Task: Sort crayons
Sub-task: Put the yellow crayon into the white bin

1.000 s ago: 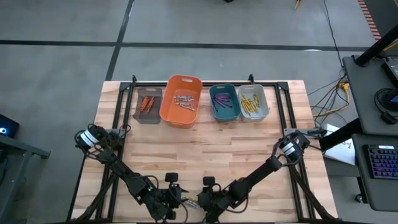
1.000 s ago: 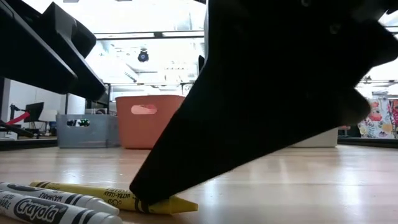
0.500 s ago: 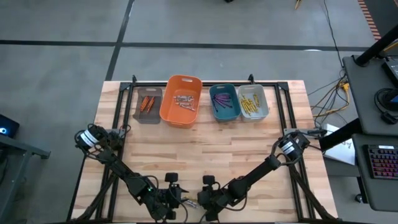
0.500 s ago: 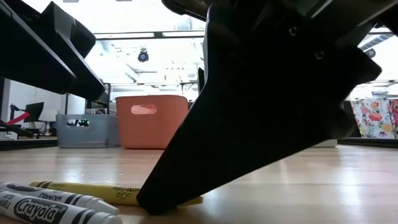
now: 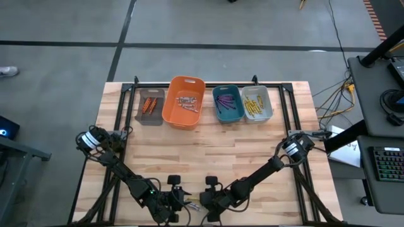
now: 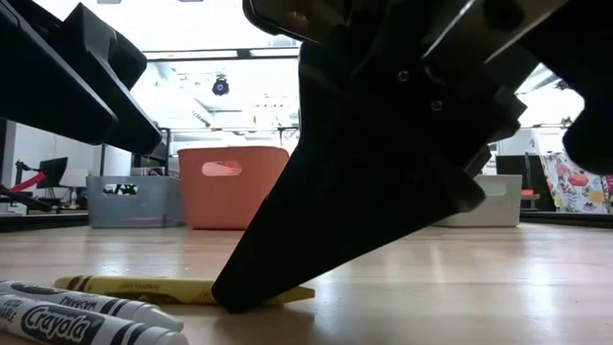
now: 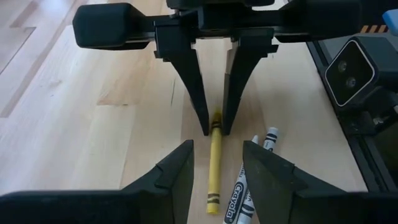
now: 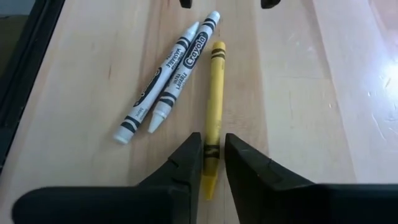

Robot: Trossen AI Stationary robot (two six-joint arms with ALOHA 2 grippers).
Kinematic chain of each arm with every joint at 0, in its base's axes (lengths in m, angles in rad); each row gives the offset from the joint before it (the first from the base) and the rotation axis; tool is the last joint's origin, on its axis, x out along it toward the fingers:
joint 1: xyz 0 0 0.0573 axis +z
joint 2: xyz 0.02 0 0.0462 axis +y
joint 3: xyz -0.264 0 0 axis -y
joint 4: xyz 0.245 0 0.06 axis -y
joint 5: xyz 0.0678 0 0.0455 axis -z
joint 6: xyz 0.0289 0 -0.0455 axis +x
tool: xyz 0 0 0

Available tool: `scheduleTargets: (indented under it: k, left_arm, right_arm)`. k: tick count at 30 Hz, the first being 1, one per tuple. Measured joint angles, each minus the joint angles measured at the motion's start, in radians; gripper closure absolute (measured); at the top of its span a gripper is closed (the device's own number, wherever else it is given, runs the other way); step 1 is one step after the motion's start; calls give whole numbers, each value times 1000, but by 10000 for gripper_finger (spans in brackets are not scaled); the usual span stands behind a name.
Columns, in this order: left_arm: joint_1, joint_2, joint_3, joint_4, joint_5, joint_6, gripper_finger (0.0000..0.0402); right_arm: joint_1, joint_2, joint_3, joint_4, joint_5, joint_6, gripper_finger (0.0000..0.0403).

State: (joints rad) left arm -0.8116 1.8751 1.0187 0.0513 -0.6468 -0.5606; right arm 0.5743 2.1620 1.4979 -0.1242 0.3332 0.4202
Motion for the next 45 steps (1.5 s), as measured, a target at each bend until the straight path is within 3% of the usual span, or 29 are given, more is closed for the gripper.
scheduleTargets:
  k: [10,18,28,37,45]
  left_arm:
    - [-1,-22,0,6,-7,3,281]
    - [-2,-96,0,8,-154,119,281]
    - [0,-175,0,6,-238,256,281]
    - [2,-190,0,8,-272,287,281]
    - [2,-190,0,16,-272,286,281]
  right_arm:
    - [-2,0,0,2,3,-8,391]
    - [-12,-49,-2,-69,17,-26,394]
    - [-44,-206,-2,-408,219,-27,394]
    - [-199,-390,-6,-731,306,-25,394]
    - [-456,-561,-46,-913,319,-40,394]
